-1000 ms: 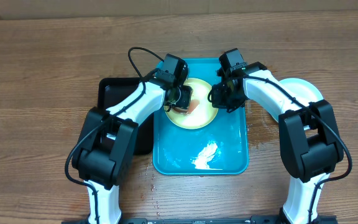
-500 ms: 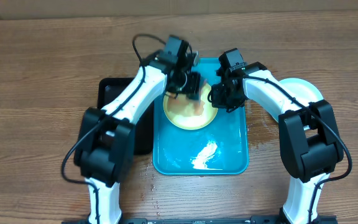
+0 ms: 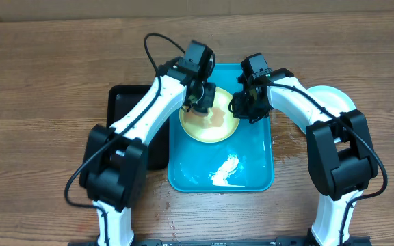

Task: Clean dirty plates on tray and stack at the side
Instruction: 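Scrub the red stain with the sponge in the left gripper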

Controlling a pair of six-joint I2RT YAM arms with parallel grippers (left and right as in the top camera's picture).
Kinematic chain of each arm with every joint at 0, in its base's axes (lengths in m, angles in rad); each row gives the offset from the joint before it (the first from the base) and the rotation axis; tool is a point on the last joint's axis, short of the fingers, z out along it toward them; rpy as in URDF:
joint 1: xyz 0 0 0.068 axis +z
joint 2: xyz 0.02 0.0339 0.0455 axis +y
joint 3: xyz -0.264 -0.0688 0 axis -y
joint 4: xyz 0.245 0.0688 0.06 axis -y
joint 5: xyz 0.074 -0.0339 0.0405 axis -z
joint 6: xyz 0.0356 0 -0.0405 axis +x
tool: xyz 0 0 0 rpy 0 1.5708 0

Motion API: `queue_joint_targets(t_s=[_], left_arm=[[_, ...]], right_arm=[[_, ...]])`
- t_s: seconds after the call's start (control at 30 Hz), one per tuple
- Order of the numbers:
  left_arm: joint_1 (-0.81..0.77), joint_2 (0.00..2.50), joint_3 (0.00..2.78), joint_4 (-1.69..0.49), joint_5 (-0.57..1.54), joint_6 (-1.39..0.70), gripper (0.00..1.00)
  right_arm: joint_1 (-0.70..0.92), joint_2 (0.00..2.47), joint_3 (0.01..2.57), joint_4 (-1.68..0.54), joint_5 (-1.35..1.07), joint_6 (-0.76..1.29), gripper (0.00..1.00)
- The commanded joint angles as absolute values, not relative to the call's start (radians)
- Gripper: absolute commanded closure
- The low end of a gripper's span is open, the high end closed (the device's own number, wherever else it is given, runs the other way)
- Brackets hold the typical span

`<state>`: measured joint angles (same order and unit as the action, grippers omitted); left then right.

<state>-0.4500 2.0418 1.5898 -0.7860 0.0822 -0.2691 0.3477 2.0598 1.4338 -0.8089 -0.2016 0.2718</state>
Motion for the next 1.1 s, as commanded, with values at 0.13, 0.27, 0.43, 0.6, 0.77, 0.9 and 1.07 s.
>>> queue_joint_targets(t_s=[0.13,0.27,0.43,0.6,0.77,0.9,1.07], left_arm=[[-0.423,2.132,1.577,-0.808,-0.066,-0.394,0.96],[-0.419,2.134,1.577,-0.836,-0.056,-0.428,0.96],[-0.426,2.134,1.558,-0.838,0.042,-0.426,0.96],[-0.449,2.135,1.525,-0.759,0.292,-0.408,0.96],[-0.435,2.126,1.57,-0.733,0.533,-0.357,0.96],[-0.399,2.084,1.64,-0.763,0.567,-0.355,0.96],[-0.345,1.986,1.692,-0.854,0.476,-0.363,0.96]], right_arm=[[0.353,2.043,1.426,-0.809,-0.193,0.26,0.96],[0.353,2.043,1.426,-0.809,-0.191,0.26,0.96],[0.353,2.043,1.426,-0.807,-0.191,0.26,0.96],[0.353,2.043,1.426,-0.805,-0.191,0.26,0.96],[0.353,2.043,1.426,-0.805,-0.191,0.26,0.96],[0.353,2.043,1.426,-0.805,-0.191,0.26,0.96],[0.353,2.043,1.426,-0.805,-0.191,0.26,0.96]])
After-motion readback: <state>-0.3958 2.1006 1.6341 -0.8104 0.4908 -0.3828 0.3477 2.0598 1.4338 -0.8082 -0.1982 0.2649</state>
